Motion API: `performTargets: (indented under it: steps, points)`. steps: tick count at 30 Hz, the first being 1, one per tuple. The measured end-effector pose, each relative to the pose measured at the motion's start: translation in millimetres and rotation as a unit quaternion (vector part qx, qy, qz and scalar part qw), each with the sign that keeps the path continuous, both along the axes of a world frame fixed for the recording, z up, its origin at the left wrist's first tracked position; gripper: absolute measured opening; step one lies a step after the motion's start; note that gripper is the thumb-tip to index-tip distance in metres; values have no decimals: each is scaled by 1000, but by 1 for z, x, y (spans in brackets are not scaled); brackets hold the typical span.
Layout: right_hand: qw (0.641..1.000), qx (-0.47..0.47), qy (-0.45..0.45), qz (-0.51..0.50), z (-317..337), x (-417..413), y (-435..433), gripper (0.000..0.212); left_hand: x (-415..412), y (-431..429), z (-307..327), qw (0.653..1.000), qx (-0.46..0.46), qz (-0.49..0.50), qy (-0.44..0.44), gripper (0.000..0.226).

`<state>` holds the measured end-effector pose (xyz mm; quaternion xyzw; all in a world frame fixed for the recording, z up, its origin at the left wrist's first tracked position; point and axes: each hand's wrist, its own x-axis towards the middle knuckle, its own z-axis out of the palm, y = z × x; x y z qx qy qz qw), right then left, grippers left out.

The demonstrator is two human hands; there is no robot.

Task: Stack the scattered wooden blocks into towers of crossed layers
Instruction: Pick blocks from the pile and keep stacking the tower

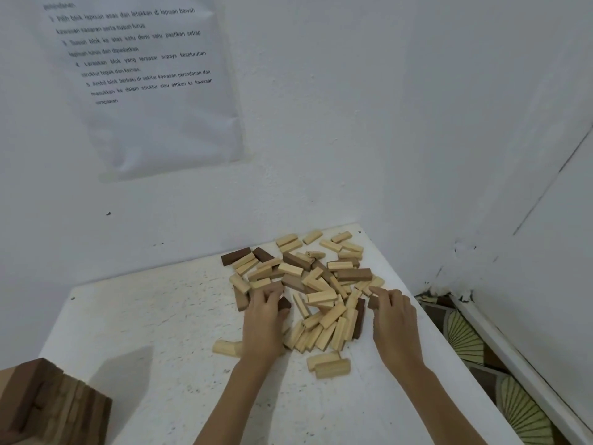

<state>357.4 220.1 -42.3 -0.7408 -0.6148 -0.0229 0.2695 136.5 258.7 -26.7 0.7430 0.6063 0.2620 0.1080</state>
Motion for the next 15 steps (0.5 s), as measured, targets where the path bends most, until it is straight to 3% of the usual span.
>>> performTargets:
  steps: [3, 7, 9, 12, 15]
  points:
    - [1000, 12, 23, 13, 0, 5, 2, 46, 4, -3, 5, 999, -3, 1, -50, 41]
    - [978, 8, 202, 44, 16, 2, 8, 39, 13, -3, 14, 987, 33, 5, -155, 40]
    - [969, 10, 241, 56, 22, 1, 16, 44, 19, 1, 18, 975, 27, 20, -222, 43]
    - [976, 7, 208, 71, 25, 4, 31, 48, 27, 3, 32, 944, -7, 13, -329, 42]
    - [985, -11, 163, 60, 25, 8, 46, 43, 31, 7, 36, 940, -23, 4, -340, 39]
